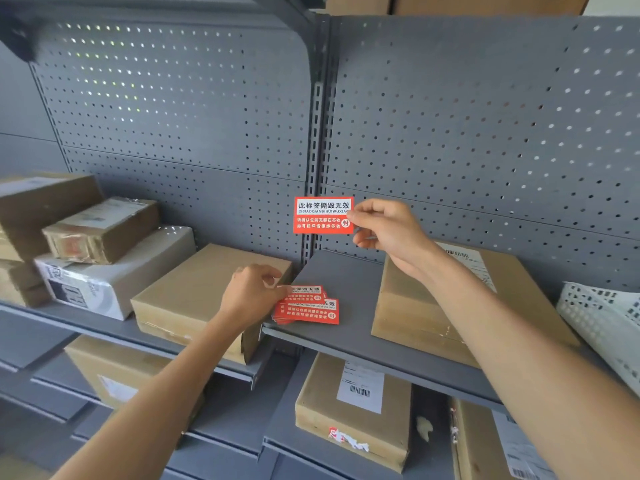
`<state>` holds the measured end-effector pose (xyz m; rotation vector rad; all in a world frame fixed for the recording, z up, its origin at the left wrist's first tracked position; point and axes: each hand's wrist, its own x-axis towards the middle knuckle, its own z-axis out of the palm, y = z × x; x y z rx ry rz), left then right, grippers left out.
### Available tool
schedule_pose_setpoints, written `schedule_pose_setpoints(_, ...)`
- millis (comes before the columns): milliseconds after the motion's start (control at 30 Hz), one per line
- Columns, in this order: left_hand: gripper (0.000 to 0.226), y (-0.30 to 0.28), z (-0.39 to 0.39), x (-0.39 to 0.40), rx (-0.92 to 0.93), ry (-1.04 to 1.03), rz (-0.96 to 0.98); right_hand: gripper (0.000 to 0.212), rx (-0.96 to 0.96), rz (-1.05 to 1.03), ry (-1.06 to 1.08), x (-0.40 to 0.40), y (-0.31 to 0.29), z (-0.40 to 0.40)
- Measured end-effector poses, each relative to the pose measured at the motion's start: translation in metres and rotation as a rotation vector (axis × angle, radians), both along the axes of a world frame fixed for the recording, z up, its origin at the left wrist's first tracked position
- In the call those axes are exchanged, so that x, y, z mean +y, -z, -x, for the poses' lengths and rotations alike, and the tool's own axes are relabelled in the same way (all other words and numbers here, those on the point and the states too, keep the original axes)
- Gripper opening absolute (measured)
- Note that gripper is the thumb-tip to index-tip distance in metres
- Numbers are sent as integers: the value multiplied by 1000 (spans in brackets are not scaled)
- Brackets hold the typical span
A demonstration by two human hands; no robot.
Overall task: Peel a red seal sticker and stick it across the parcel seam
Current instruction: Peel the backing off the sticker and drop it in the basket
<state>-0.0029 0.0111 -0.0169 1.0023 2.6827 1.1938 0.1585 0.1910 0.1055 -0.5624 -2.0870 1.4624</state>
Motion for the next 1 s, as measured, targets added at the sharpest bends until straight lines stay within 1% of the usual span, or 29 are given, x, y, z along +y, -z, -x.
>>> schedule_pose_setpoints(67, 44, -1, -2, 1, 34, -20, 38, 17, 4, 15, 3, 2, -1, -4)
schedule_pose_setpoints(100, 42, -4, -3, 2, 54, -28, 23, 18, 4, 19, 7, 3, -1, -6)
schedule_pose_setpoints(133, 39, -8, -5, 5, 73, -28, -29, 18, 4, 23, 11, 5, -2, -10)
schedule_pose_setpoints(200, 31, -29, -11, 12, 64, 1, -209, 18, 15, 38, 16, 7, -5, -17)
schedule_pose_setpoints(300, 27, -75, -30, 26, -87, 96, -449, 15, 31, 53, 26, 11, -8, -31)
schedule_pose_setpoints(400, 30, -113, -52, 43, -169, 221, -561, 11, 51, 59, 39, 16, -14, -46)
schedule_pose_setpoints(567, 17, -138, -74, 72, -269, 340, -618, 8, 101, 65, 98, 26, -28, -80)
schedule_pose_setpoints(700, 19, -142, -90, 94, -358, 397, -633, 11, 131, 69, 133, 38, -35, -113)
schedule_pose_setpoints(833, 19, -146, -106, 111, -467, 454, -652, 22, 97, 35, 131, 46, -38, -145)
schedule_pose_setpoints(1000, 17, -149, -123, 125, -503, 509, -645, 22, 81, -11, 151, 50, -37, -168)
